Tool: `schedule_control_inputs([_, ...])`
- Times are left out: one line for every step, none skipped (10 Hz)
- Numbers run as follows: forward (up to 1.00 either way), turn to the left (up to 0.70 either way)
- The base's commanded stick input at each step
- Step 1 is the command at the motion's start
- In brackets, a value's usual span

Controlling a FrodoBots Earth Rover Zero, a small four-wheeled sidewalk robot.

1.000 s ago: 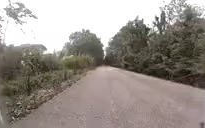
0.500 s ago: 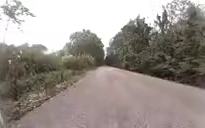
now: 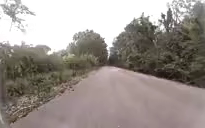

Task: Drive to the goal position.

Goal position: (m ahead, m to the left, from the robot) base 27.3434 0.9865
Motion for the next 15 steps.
schedule_control_inputs([0.7, 0.0])
schedule_control_inputs([0.7, -0.27])
schedule_control_inputs([0.7, -0.33])
schedule_control_inputs([0.7, -0.23])
schedule_control_inputs([0.7, -0.06])
schedule_control_inputs([0.7, 0.0])
schedule_control_inputs([0.7, 0.0])
schedule_control_inputs([0.7, 0.0])
schedule_control_inputs([0.7, 0.0])
schedule_control_inputs([0.7, 0.0])
schedule_control_inputs([0.7, 0.0])
schedule_control_inputs([0.7, 0.0])
schedule_control_inputs([0.7, 0.0])
schedule_control_inputs([0.7, 0.0])
schedule_control_inputs([0.7, 0.0])
